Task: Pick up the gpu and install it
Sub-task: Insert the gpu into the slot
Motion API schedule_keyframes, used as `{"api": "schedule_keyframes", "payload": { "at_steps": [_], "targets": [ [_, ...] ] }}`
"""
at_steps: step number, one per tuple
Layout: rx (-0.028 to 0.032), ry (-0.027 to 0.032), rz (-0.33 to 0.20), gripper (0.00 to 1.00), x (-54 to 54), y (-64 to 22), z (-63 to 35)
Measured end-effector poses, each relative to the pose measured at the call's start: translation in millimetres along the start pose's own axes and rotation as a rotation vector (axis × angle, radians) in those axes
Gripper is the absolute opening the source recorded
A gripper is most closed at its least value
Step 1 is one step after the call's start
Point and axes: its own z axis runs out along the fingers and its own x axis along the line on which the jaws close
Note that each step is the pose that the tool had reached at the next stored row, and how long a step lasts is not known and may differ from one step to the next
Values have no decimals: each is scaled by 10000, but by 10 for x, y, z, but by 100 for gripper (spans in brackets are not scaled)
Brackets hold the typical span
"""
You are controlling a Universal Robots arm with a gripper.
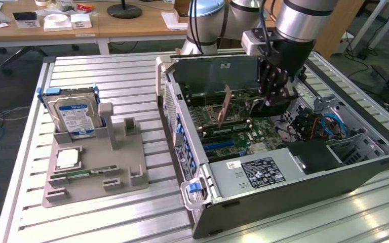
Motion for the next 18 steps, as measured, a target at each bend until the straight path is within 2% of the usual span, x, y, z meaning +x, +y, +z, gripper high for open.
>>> {"api": "schedule_keyframes", "payload": {
  "at_steps": [18],
  "targets": [
    [0,-5,0,27,38,0,8]
  ]
}}
